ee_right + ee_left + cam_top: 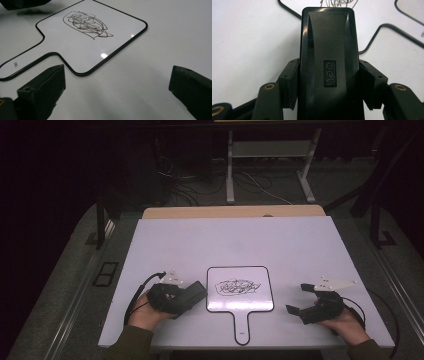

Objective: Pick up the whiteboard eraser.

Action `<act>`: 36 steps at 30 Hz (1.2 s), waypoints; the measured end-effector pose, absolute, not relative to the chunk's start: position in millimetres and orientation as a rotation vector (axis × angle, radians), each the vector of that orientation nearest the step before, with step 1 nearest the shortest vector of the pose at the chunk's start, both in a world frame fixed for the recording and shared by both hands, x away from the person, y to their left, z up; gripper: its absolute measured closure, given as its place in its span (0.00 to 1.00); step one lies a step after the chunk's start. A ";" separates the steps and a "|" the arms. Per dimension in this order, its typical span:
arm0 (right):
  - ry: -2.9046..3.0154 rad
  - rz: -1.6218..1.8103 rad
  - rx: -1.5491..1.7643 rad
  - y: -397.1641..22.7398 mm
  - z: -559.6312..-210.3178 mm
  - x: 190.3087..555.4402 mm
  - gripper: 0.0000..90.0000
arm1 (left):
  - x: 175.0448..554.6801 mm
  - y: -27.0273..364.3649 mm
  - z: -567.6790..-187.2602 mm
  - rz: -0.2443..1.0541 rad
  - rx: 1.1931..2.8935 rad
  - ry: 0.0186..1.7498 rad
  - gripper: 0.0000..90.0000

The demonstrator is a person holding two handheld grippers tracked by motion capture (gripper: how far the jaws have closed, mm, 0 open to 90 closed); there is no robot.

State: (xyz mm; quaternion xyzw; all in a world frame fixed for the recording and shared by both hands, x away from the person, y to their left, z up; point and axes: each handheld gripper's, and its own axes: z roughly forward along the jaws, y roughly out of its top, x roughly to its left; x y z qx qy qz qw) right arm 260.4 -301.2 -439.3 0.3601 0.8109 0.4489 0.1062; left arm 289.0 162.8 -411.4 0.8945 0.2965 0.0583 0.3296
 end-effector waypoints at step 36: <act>2.385 1.332 1.058 -300.4 -439.2 259.0 0.00 | 323.4 111.1 -384.4 0.150 2.332 0.662 0.43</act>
